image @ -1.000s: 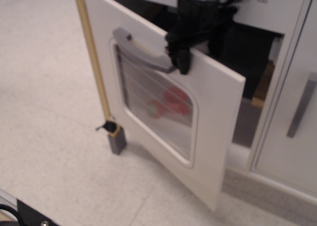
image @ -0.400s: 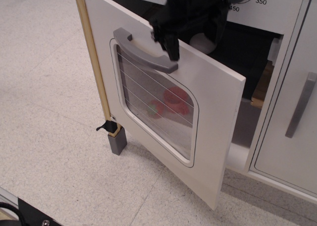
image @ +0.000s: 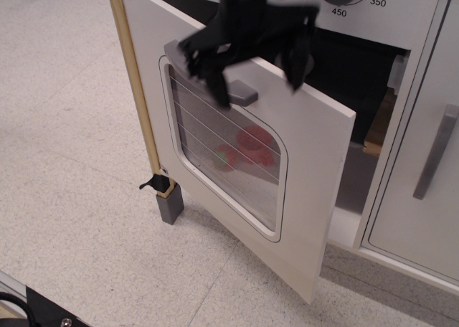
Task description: Close oven
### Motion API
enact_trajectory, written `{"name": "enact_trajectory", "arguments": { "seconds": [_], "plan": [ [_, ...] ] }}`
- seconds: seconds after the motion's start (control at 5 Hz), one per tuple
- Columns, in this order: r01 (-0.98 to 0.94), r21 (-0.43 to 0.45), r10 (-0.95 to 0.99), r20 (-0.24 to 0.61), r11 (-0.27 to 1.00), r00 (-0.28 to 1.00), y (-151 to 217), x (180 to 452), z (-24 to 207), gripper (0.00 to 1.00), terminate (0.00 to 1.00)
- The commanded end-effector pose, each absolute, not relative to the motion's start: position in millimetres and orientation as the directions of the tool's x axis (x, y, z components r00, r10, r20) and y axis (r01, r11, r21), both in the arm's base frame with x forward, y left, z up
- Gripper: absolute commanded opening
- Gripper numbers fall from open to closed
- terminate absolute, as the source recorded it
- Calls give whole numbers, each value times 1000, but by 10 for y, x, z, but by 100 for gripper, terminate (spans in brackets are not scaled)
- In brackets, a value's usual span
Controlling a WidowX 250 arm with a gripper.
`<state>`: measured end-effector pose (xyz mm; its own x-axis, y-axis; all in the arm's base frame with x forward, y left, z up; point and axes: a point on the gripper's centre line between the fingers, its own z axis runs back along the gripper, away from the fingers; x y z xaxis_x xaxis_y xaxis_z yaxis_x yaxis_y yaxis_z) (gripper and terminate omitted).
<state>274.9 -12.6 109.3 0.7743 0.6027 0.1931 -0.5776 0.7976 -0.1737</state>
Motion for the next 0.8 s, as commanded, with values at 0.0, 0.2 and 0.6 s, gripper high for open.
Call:
{"name": "enact_trajectory", "arguments": {
  "seconds": [0.0, 0.2, 0.6],
  "plan": [
    [-285, -52, 288, 280, 957, 916, 161, 2662, 583, 100, 0],
    [-223, -30, 221, 307, 974, 926, 73, 2840, 244, 100, 0],
    [-124, -74, 143, 372, 989, 917, -284, 3100, 110, 100, 0]
  ]
}}
